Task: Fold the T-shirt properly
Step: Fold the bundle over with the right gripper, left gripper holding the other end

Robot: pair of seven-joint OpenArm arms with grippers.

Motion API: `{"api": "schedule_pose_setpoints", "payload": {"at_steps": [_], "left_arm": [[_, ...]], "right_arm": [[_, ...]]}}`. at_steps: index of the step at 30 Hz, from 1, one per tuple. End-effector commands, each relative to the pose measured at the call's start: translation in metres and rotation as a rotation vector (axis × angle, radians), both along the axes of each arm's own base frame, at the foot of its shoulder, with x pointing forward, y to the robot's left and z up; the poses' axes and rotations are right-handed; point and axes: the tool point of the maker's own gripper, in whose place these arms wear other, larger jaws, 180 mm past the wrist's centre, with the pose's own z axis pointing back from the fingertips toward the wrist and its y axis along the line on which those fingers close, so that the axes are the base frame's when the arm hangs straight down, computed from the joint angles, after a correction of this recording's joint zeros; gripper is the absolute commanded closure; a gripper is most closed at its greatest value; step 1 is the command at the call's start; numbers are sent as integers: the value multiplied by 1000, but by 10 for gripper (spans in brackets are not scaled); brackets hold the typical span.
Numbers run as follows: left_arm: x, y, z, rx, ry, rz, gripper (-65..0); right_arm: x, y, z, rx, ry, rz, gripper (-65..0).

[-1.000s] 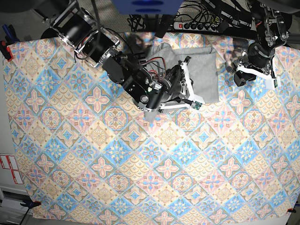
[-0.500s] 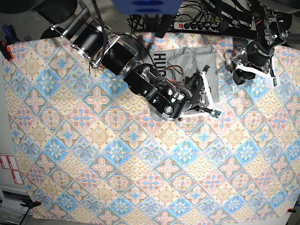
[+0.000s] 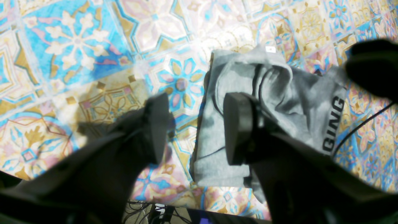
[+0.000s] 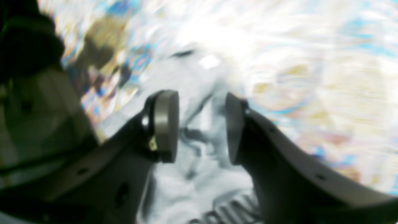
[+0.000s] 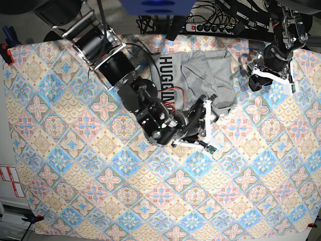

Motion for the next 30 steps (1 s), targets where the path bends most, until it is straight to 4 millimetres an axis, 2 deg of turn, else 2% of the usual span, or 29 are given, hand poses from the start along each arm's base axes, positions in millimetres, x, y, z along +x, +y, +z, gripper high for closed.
{"api": "schedule_pose_setpoints", "payload": {"at_steps": [1, 3, 5, 10, 12, 15, 17, 24, 27, 30], "left_arm": [[4, -7, 5, 1, -20, -34, -291], [4, -21, 2, -19, -12, -70, -290], [3, -29, -1, -30, -6, -87, -290], [2, -33, -2, -39, -1, -94, -290], [3, -38, -3, -46, -1, -103, -290], [7, -60, -3, -75, -8, -159, -290], [8, -66, -2, -81, -10, -179, -290], [4, -68, -3, -85, -2, -182, -289], [4, -70, 0, -84, -9, -187, -286], [-1, -67, -3, -78, 3, -182, -243]], "right_arm": [[9, -11, 3, -8, -22, -12, -214], [11, -35, -11, -58, -14, -31, -197], [-1, -52, -30, -91, 23, -42, -177], [-28, -72, -56, -136, 90, -46, -113], [-35, -74, -61, -149, 113, -41, -99], [-39, -74, -63, -154, 121, -37, -92], [-46, -73, -67, -157, 134, -28, -92], [-83, -51, -80, -203, 137, 121, -92], [-89, -48, -82, -211, 137, 146, -94], [-90, -47, -82, -210, 138, 151, -96]]}}
